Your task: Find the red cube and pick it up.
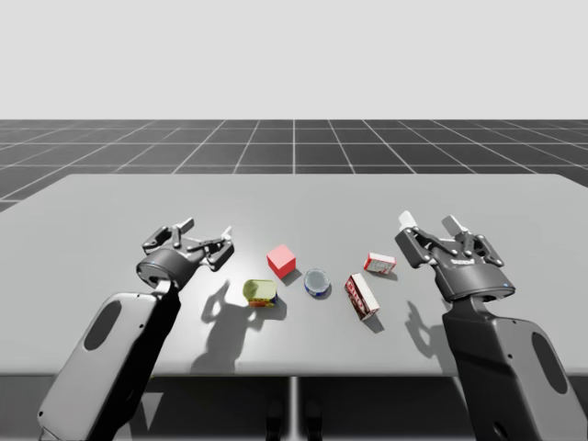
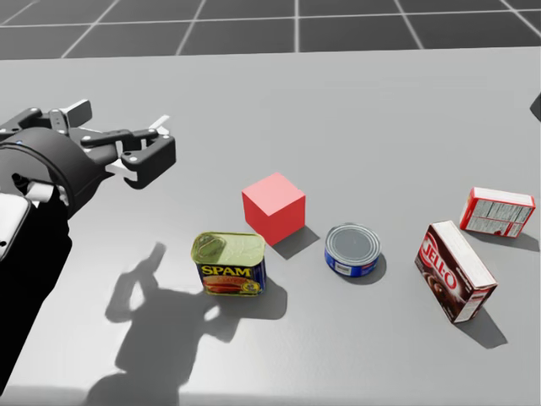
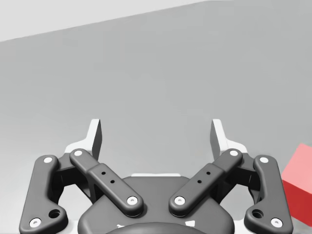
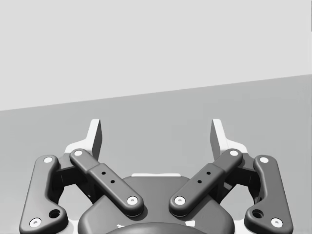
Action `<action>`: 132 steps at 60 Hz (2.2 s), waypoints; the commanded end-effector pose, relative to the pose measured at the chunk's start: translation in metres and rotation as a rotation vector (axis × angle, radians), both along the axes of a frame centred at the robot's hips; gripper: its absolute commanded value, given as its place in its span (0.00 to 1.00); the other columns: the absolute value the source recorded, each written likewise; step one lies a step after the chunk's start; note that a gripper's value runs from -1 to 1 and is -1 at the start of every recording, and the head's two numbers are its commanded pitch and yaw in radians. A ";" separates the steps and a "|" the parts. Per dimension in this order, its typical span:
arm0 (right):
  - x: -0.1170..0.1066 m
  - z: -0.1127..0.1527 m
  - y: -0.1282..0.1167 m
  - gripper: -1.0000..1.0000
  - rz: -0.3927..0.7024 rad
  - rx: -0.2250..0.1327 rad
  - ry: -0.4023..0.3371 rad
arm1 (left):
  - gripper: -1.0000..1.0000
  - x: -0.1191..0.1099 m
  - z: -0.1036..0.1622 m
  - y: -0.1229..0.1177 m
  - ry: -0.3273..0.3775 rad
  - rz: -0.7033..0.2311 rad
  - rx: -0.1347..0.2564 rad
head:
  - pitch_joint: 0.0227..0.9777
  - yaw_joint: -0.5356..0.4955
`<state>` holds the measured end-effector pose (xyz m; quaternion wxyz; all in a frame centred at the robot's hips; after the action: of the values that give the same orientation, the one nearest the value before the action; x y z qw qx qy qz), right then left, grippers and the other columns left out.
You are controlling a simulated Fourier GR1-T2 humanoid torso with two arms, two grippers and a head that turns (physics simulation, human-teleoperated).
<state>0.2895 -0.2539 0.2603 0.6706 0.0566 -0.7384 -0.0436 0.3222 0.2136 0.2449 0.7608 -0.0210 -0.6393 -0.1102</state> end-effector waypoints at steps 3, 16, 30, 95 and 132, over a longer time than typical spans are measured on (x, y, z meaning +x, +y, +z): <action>0.001 -0.001 0.000 0.00 -0.004 -0.008 0.002 | 0.00 -0.012 0.005 -0.024 0.160 -0.168 0.019 | 0.80 0.58; 0.002 -0.002 0.000 0.00 -0.007 -0.010 0.003 | 0.00 -0.018 0.009 -0.049 0.265 -0.306 0.096 | 0.79 0.59; 0.002 -0.002 -0.001 0.00 -0.006 -0.008 0.001 | 0.00 -0.014 0.002 -0.072 0.346 -0.387 0.120 | 0.79 0.58; 0.001 0.001 -0.006 0.00 -0.011 -0.001 -0.005 | 0.00 0.041 -0.057 -0.113 0.619 -0.362 0.204 | 0.80 0.56; 0.001 0.001 -0.008 0.00 -0.013 0.001 -0.003 | 1.00 0.040 -0.075 -0.119 0.705 -0.379 0.265 | 0.78 0.56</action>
<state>0.2904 -0.2612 0.2610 0.6687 0.0522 -0.7401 -0.0480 0.3730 0.0843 0.1964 0.8494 -0.0924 -0.4317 -0.2893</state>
